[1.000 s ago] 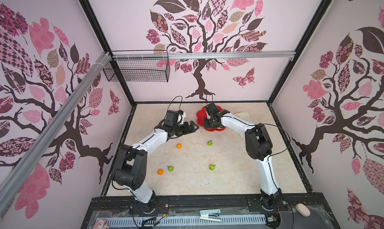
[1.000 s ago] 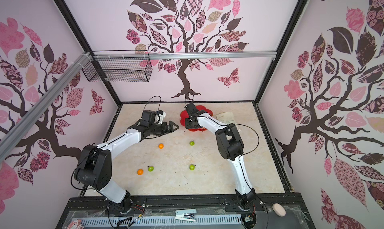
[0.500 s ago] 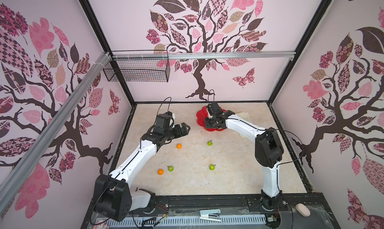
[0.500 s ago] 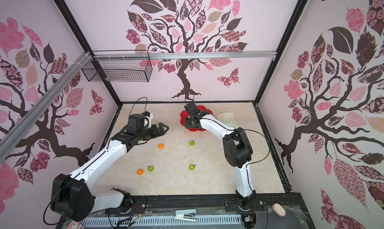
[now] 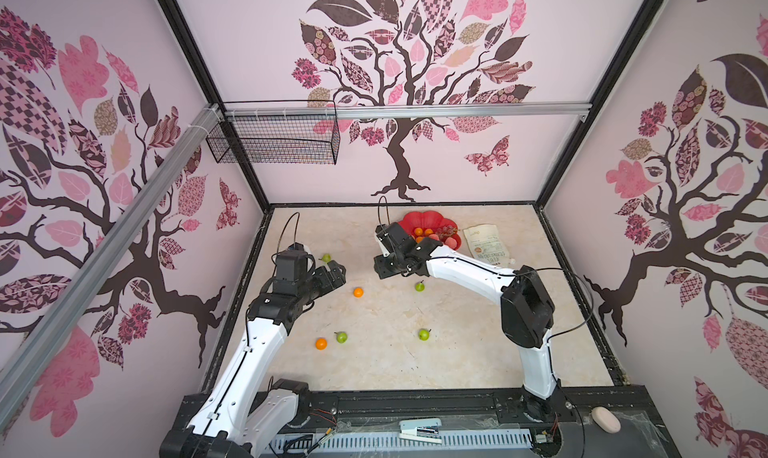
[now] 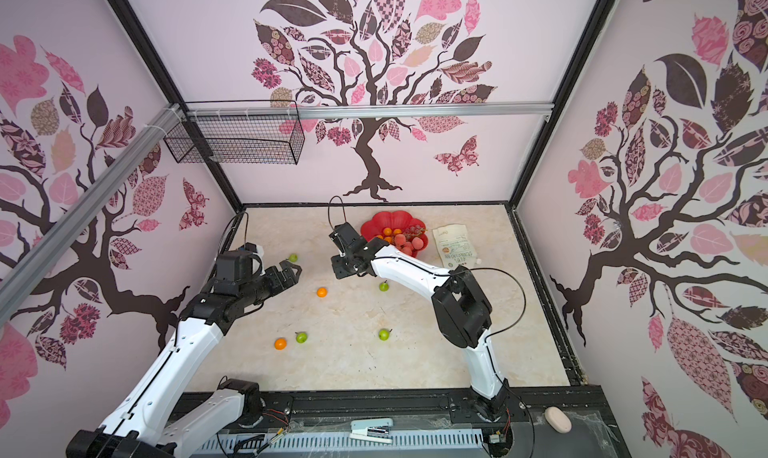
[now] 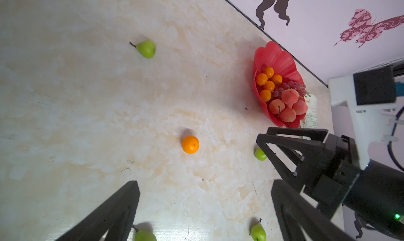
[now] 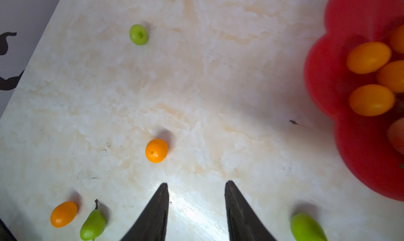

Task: Place and organize the fake fruits in the fruit bowl
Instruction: 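Move the right gripper down to a kumquat on the table nearer the robot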

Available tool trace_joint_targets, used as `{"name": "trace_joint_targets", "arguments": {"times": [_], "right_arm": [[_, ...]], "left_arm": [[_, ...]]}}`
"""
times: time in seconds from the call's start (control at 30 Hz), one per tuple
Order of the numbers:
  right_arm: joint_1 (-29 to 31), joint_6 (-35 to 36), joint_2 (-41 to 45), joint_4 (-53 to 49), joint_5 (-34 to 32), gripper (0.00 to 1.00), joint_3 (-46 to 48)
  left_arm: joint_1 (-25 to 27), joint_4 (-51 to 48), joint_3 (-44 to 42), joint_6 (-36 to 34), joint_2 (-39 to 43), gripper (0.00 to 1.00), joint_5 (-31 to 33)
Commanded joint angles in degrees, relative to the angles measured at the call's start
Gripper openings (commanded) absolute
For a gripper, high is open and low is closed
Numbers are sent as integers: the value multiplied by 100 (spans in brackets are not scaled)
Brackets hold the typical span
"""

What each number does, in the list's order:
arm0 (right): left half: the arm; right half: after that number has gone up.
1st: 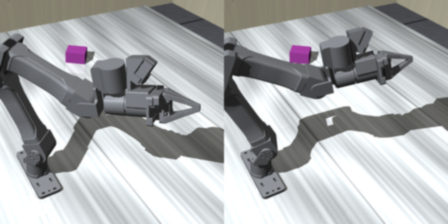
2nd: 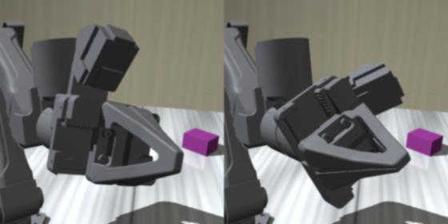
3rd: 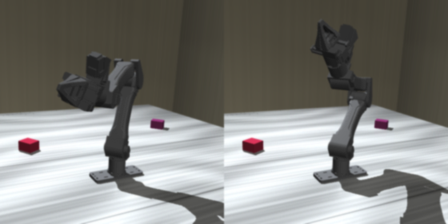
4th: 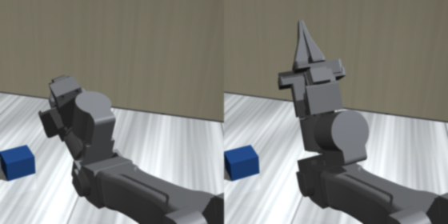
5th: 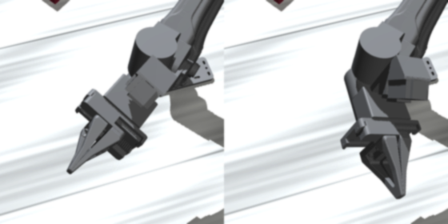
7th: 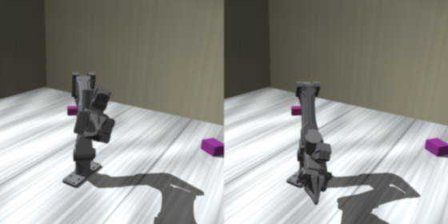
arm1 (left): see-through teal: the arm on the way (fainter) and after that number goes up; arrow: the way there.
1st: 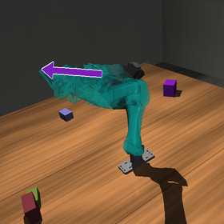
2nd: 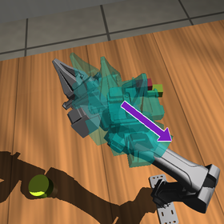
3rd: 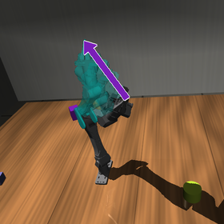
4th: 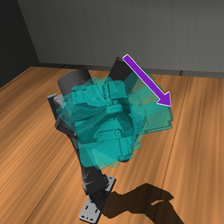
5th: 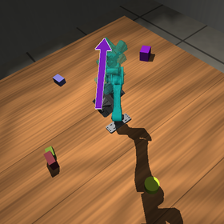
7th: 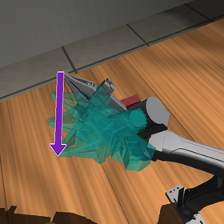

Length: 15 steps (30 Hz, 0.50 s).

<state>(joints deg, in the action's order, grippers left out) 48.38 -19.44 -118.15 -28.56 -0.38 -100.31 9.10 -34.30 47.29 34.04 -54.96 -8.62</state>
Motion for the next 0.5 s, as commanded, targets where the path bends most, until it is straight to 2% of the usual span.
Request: {"name": "trace_joint_targets", "arguments": {"times": [0.0,0.3,0.47], "right_arm": [[199,29,-520,-248,132,46,-451],[418,61,-1540,-682,479,48,-1423],[435,62,-1874,-793,585,49,-1688]], "left_arm": [[-127,-309,-282,-87,141,98,30],[-1521,-194,-772,153,515,98,-1200],[-1767,-157,-791,147,520,98,-1379]]}}
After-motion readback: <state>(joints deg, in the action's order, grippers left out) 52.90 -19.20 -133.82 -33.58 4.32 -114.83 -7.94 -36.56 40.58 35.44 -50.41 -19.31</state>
